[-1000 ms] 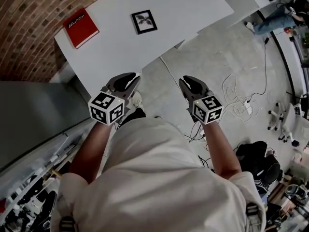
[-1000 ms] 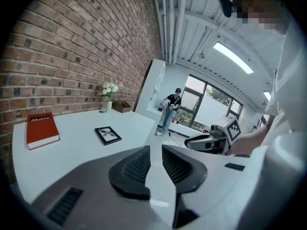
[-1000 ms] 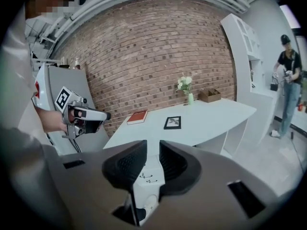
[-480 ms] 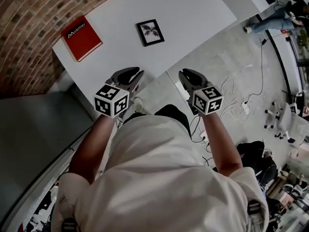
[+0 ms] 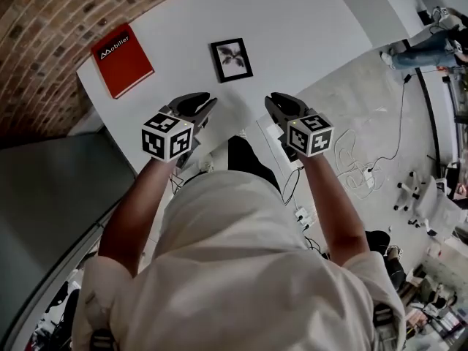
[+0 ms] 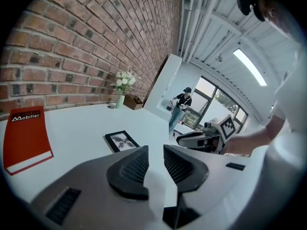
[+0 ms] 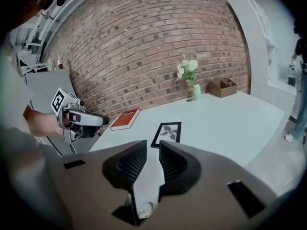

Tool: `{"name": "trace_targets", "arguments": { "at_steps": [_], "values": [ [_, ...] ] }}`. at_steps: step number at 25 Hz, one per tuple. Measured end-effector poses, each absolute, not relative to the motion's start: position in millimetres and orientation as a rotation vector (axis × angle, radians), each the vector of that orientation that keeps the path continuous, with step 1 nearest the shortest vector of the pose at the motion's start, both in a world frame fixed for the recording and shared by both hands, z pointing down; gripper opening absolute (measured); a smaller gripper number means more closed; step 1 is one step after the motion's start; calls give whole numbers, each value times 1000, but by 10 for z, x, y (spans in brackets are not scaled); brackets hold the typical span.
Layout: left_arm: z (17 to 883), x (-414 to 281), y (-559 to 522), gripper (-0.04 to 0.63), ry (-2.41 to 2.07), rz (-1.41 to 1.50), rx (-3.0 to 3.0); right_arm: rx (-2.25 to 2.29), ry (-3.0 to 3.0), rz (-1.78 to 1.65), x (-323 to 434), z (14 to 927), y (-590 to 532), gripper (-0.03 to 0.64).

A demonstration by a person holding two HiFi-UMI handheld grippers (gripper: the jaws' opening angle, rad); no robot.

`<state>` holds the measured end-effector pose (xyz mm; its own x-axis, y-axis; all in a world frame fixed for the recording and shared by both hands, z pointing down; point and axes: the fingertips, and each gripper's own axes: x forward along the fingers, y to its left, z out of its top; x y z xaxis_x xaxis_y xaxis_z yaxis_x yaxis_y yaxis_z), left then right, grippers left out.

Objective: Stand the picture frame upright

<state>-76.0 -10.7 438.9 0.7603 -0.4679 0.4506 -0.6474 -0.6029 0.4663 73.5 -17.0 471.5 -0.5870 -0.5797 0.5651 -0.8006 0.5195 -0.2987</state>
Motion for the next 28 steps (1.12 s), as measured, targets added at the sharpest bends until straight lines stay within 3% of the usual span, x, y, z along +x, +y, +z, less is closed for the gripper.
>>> {"name": "trace_targets", "arguments": {
  "at_steps": [13,28],
  "values": [
    [4968,-510,-921,106,-926,428,2130,777,-2369,841,695,5334,-1320,75],
    [5711,-511,-1257,111,-948,564,1967,577,-2305,946,506,5942,-1681,75]
  ]
}}
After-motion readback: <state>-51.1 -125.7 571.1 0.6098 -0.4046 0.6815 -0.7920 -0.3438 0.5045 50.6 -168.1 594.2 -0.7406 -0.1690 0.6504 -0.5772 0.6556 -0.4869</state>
